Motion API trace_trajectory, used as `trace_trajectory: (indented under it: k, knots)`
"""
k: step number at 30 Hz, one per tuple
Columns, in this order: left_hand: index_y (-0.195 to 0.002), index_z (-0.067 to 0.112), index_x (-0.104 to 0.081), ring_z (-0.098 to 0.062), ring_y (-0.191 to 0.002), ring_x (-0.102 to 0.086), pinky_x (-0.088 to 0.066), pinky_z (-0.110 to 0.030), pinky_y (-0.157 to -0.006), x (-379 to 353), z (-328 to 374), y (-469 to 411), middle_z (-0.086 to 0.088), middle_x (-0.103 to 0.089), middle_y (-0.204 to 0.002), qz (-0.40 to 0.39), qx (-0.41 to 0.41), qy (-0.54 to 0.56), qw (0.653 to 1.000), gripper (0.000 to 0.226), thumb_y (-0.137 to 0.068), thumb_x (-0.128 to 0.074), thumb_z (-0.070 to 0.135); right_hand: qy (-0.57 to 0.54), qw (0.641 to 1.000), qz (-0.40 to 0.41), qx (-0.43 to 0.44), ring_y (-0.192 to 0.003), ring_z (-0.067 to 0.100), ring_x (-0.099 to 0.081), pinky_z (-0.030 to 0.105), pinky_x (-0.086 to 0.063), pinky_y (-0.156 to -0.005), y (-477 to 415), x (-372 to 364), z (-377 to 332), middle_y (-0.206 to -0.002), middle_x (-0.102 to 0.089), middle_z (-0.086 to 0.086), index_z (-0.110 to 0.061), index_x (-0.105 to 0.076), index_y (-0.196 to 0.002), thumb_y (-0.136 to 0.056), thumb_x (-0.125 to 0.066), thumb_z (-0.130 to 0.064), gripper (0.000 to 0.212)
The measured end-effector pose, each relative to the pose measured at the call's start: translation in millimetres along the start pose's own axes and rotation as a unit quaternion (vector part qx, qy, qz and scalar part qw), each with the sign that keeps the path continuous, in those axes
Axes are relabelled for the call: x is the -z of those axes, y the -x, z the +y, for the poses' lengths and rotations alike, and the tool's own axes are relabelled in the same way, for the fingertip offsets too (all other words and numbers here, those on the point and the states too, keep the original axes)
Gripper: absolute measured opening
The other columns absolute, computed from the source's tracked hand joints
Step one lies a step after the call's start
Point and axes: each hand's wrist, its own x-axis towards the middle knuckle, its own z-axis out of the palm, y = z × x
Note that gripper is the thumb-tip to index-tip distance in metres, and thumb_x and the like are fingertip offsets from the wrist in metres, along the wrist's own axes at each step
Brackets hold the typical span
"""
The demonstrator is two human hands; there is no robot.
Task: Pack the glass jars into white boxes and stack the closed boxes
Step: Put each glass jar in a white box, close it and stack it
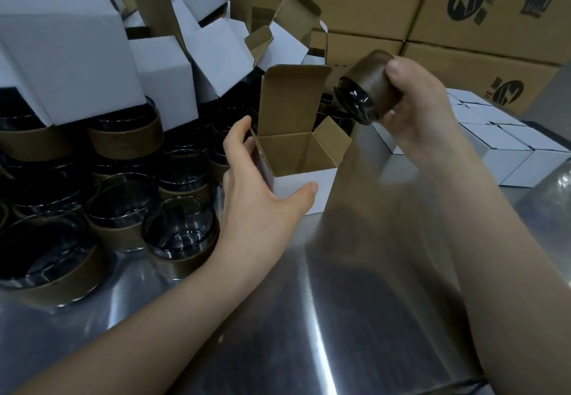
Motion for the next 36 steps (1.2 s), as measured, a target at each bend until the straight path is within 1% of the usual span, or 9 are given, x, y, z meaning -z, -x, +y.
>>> trace_trajectory:
  k: [4,8,13,15,20,27,30,33,36]
  knots:
    - [-0.136,0.05,-0.016,-0.011,-0.129,-0.043,-0.042,-0.043,-0.105,1.0,-1.3,-1.8,0.017,-0.046,-0.133,0.004,0.006,-0.012,1.0,0.094,-0.065,-0.073,0.031,-0.054,0.988,-0.139,0.032,-0.106,0.031,-0.054,0.043,-0.046,-0.091,3.3,-7.3,-8.8,-0.112,-0.055,0.016,0.0,-0.051,-0.125,-0.072,-0.078,-0.04,0.072]
    - [-0.137,0.049,-0.016,-0.011,-0.127,-0.043,-0.042,-0.041,-0.105,0.6,-0.8,-1.6,0.018,-0.045,-0.128,0.005,0.003,-0.026,1.0,0.094,-0.065,-0.075,0.034,-0.047,0.974,-0.218,0.034,-0.104,0.027,-0.055,0.037,-0.048,-0.087,9.4,-14.3,-18.8,-0.112,-0.055,0.015,0.004,-0.046,-0.129,-0.067,-0.082,-0.044,0.086]
    - [-0.144,0.039,-0.019,-0.005,-0.125,-0.043,-0.042,-0.023,-0.101,0.4,-3.2,-1.5,0.006,-0.041,-0.135,0.003,-0.002,-0.03,1.0,0.098,-0.072,-0.083,0.021,-0.001,0.966,-0.255,0.045,-0.119,0.034,-0.052,0.055,-0.037,-0.108,17.4,-14.3,-22.4,-0.123,-0.055,0.021,-0.002,-0.052,-0.127,-0.068,-0.073,-0.016,0.065]
    - [-0.143,0.039,-0.02,-0.003,-0.123,-0.045,-0.041,-0.016,-0.096,0.2,-3.0,-1.7,0.005,-0.041,-0.135,0.002,-0.005,-0.034,0.999,0.097,-0.071,-0.083,0.021,0.035,0.963,-0.264,0.048,-0.122,0.03,-0.053,0.047,-0.042,-0.108,19.4,-15.5,-24.3,-0.127,-0.056,0.019,-0.005,-0.051,-0.128,-0.071,-0.065,-0.011,0.06]
    - [-0.14,0.041,-0.024,0.0,-0.122,-0.043,-0.041,-0.013,-0.093,0.5,-1.9,-1.0,0.008,-0.039,-0.134,0.004,-0.01,-0.039,0.999,0.093,-0.071,-0.084,0.022,0.135,0.947,-0.291,0.036,-0.113,0.021,-0.06,0.031,-0.047,-0.094,21.9,-20.5,-26.4,-0.12,-0.059,0.011,-0.013,-0.056,-0.128,-0.074,-0.069,0.003,0.057]
    - [-0.14,0.041,-0.026,0.001,-0.126,-0.04,-0.04,-0.008,-0.09,0.4,-0.9,0.4,0.009,-0.038,-0.136,-0.005,-0.014,-0.044,0.999,0.091,-0.071,-0.084,0.022,0.287,0.911,-0.292,0.051,-0.118,0.017,-0.059,0.038,-0.047,-0.104,28.1,-27.9,-34.8,-0.124,-0.056,0.0,-0.028,-0.062,-0.126,-0.071,-0.077,-0.014,0.059]
    - [-0.141,0.039,-0.027,0.0,-0.126,-0.04,-0.04,-0.004,-0.089,1.1,-0.4,-0.2,0.008,-0.038,-0.136,-0.004,-0.01,-0.045,0.999,0.091,-0.072,-0.083,0.02,0.366,0.881,-0.292,0.068,-0.121,0.005,-0.053,0.016,-0.041,-0.098,32.6,-31.6,-40.6,-0.125,-0.057,-0.011,-0.033,-0.062,-0.126,-0.071,-0.075,-0.019,0.058]
    - [-0.14,0.039,-0.027,-0.003,-0.127,-0.041,-0.04,-0.01,-0.093,1.1,0.5,-0.4,0.008,-0.039,-0.136,-0.005,-0.01,-0.048,0.999,0.091,-0.072,-0.083,0.019,0.411,0.86,-0.295,0.072,-0.115,-0.005,-0.053,0.003,-0.038,-0.088,36.0,-33.3,-46.1,-0.123,-0.06,-0.017,-0.032,-0.062,-0.125,-0.075,-0.078,-0.011,0.056]
    - [-0.141,0.039,-0.026,-0.005,-0.129,-0.04,-0.041,-0.022,-0.101,0.0,2.6,1.0,0.007,-0.038,-0.138,-0.01,-0.011,-0.053,0.998,0.091,-0.072,-0.083,0.019,0.441,0.844,-0.299,0.063,-0.111,-0.005,-0.054,0.004,-0.04,-0.089,38.3,-36.9,-47.9,-0.12,-0.061,-0.019,-0.03,-0.062,-0.124,-0.074,-0.078,-0.004,0.059]
